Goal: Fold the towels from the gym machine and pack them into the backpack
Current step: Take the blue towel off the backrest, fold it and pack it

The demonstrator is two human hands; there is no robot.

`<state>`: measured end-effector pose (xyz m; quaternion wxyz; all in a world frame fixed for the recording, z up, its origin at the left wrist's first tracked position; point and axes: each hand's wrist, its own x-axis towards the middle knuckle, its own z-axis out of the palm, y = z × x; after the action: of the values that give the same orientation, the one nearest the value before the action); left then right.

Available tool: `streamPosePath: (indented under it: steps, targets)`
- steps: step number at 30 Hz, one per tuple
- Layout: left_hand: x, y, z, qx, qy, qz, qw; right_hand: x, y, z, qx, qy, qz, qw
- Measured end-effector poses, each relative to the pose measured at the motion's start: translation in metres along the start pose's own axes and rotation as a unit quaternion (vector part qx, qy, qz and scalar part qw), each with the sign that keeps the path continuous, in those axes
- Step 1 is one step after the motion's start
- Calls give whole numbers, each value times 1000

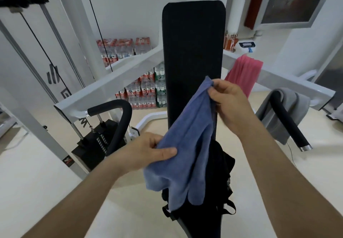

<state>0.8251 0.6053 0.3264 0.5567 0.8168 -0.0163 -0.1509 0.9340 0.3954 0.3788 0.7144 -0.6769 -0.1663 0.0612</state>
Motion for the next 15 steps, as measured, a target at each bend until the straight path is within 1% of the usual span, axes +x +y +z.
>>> streamPosePath:
  steps: [1, 2, 3, 4, 5, 6, 8, 10, 11, 12, 13, 14, 15]
  targets:
    - [-6, -4, -7, 114, -40, -23, 992, 10, -3, -6, -31, 36, -10, 999]
    - [-12, -7, -12, 227, -63, -41, 971, 19, -5, -10, -84, 67, -26, 994]
    - [-16, -8, -15, 342, -66, -52, 936, 27, -5, -12, -140, 88, -45, 985]
    - [-19, -6, -19, 453, -48, -48, 889, 33, -4, -11, -189, 100, -64, 975]
    - [-21, -3, -22, 540, -10, -26, 841, 37, 0, -10, -217, 111, -78, 967]
    - [-25, 1, -27, 590, 38, 4, 806, 41, 5, -9, -226, 123, -83, 963]
    - [-32, 2, -42, 638, 123, 79, 756, 42, 15, -10, -228, 146, -70, 960]
    - [-39, -1, -58, 678, 169, 149, 699, 41, 24, -15, -249, 138, -45, 958]
    - [-44, -3, -63, 685, 197, 169, 681, 40, 27, -18, -259, 127, -32, 957]
    - [-48, -3, -67, 684, 208, 168, 678, 39, 29, -20, -257, 116, -16, 959]
    - [-51, -1, -69, 675, 210, 158, 690, 37, 30, -20, -231, 110, 3, 967]
    - [-54, -1, -71, 652, 213, 152, 712, 34, 29, -18, -182, 107, 27, 977]
    - [-56, 0, -73, 612, 225, 146, 744, 30, 28, -15, -121, 108, 49, 986]
